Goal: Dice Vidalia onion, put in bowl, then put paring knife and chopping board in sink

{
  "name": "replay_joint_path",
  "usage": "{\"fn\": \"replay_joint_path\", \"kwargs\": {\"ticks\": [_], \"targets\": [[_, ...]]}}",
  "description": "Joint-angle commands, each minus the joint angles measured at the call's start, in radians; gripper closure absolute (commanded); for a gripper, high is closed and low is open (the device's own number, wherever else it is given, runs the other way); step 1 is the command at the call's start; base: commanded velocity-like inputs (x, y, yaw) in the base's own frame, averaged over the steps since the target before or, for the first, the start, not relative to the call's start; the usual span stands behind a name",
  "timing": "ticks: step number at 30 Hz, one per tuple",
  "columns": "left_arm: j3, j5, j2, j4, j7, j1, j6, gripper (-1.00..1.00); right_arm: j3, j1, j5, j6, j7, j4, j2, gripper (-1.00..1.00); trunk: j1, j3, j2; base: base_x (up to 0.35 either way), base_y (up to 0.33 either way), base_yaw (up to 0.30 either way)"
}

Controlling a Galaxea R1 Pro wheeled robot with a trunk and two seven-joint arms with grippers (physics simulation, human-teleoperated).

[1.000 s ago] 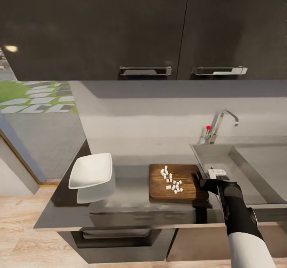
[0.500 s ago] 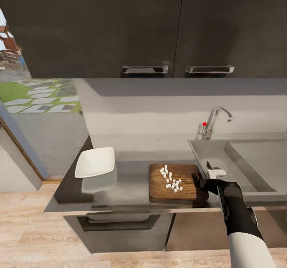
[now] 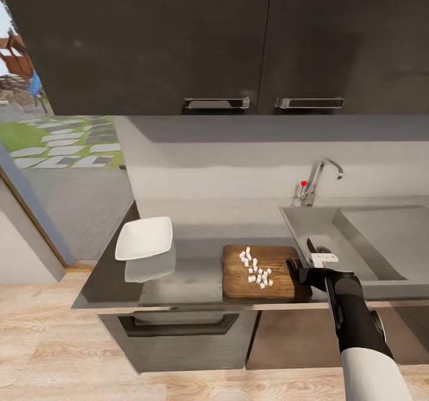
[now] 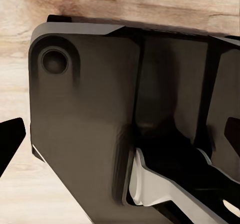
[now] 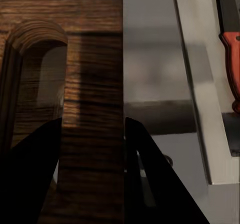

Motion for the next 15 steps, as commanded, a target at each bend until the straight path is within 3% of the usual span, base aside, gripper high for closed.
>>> {"fn": "replay_joint_path", "kwargs": {"ticks": [1,9,15], "targets": [[-0.008,0.011,-0.001,0.005,-0.006,-0.002,-0.006,-1.00,-0.003,-0.001,0.010,0.002,0.010,-0.001,0.001,1.00,0.001,-0.002,-0.002,0.243,0.000,0.000],[-0.008,0.011,0.001,0.005,-0.006,-0.002,-0.006,-1.00,-0.003,-0.001,0.010,0.002,0.010,-0.001,0.001,1.00,0.001,-0.002,-0.002,0.300,0.065,0.000],[-0.008,0.011,0.001,0.005,-0.006,-0.002,-0.006,-1.00,-0.003,-0.001,0.010,0.002,0.010,-0.001,0.001,1.00,0.001,-0.002,-0.002,0.059,0.043,0.000]]}}
